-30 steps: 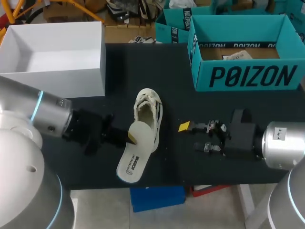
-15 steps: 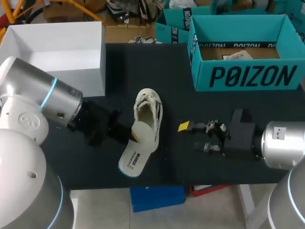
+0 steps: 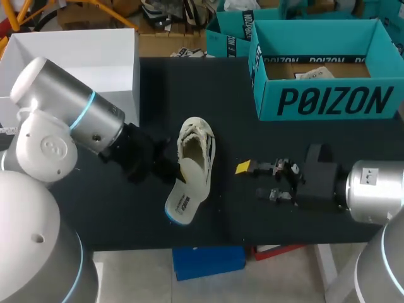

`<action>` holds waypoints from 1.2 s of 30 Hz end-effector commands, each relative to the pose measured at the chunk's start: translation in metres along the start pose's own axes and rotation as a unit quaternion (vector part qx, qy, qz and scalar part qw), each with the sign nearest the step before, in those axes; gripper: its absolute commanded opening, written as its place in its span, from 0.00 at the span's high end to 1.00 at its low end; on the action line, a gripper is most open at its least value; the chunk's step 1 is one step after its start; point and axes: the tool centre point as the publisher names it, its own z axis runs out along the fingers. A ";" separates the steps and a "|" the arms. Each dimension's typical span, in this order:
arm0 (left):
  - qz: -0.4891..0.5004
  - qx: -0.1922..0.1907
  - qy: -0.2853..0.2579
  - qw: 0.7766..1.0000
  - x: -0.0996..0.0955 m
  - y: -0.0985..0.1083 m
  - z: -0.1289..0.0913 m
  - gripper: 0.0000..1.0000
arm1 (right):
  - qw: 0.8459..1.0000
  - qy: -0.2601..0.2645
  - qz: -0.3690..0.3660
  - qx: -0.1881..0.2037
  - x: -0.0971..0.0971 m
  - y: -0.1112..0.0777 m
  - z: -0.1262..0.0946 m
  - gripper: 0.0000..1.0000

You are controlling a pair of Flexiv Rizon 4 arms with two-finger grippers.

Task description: Take the shoe out of the shoebox, open the shoe tongue, remove and reinsert the insole, then place the shoe into the shoebox

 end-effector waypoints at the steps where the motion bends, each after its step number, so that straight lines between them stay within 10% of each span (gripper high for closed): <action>1: -0.001 0.000 0.001 1.000 0.003 0.008 0.008 1.00 | 1.000 0.003 0.000 0.003 -0.001 0.000 -0.006 0.00; 36: 0.044 -0.043 0.012 0.998 -0.001 0.051 0.023 1.00 | 1.000 0.003 0.000 0.003 -0.001 0.000 -0.006 0.00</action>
